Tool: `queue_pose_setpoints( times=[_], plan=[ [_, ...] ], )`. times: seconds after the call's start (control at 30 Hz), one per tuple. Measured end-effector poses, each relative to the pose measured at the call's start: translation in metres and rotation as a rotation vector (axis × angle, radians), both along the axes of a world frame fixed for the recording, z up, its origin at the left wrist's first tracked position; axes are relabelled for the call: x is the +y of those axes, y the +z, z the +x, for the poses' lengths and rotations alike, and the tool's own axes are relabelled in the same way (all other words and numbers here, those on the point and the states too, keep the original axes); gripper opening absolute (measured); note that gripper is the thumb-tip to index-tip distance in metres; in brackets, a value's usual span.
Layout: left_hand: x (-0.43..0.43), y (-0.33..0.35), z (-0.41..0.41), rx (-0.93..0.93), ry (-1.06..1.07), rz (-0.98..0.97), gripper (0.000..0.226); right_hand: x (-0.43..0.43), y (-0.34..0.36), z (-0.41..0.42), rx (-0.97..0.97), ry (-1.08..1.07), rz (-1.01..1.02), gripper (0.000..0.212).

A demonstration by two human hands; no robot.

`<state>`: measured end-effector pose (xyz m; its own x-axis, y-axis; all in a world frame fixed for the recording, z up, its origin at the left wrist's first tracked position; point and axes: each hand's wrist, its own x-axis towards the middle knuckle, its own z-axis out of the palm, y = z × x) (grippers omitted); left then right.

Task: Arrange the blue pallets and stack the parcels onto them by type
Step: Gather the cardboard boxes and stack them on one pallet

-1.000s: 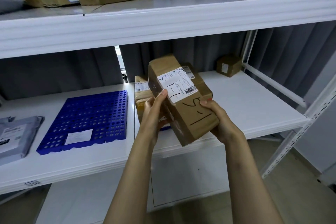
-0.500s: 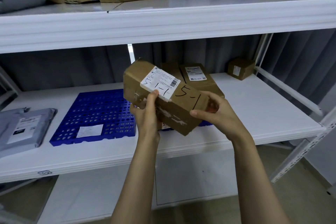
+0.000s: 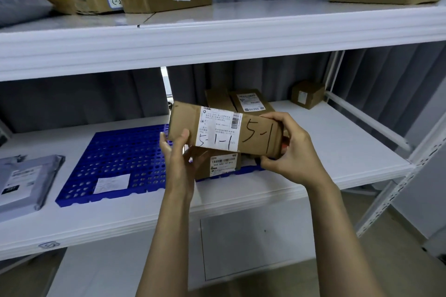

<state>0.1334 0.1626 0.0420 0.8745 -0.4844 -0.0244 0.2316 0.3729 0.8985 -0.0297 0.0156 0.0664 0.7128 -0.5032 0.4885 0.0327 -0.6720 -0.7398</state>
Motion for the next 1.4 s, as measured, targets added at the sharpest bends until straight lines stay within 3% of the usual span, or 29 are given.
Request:
queue_pose_setpoints(
  times=[0.2,0.33,0.5,0.63,0.83,0.93,1.07,1.4],
  plan=[
    [0.01,-0.004,0.006,-0.102,-0.072,0.014,0.109,-0.003,-0.004,0.001,-0.072,-0.024,0.018,0.079],
    [0.008,-0.007,-0.001,-0.183,-0.065,0.093,0.107,-0.003,-0.012,0.014,-0.137,-0.221,0.085,0.081],
    [-0.003,-0.006,-0.017,-0.333,0.078,0.182,0.089,0.01,-0.017,0.029,-0.174,-0.454,0.353,0.053],
    [-0.014,-0.01,-0.033,-0.485,0.188,0.235,0.103,0.014,-0.013,0.031,-0.159,-0.254,0.762,0.033],
    [-0.039,-0.011,-0.062,-0.693,0.202,0.289,0.118,0.007,-0.014,0.034,-0.194,-0.071,0.899,0.045],
    [-0.055,-0.008,-0.069,-0.752,0.072,0.336,0.109,-0.015,-0.013,0.03,-0.206,-0.09,0.971,0.048],
    [-0.087,-0.005,-0.067,-0.743,-0.077,0.426,0.089,-0.063,-0.006,0.027,-0.254,-0.307,0.97,0.044],
    [-0.151,0.008,-0.026,-0.723,-0.076,0.565,0.051,-0.149,-0.009,0.082,-0.134,-0.298,0.827,0.034]
  ],
)
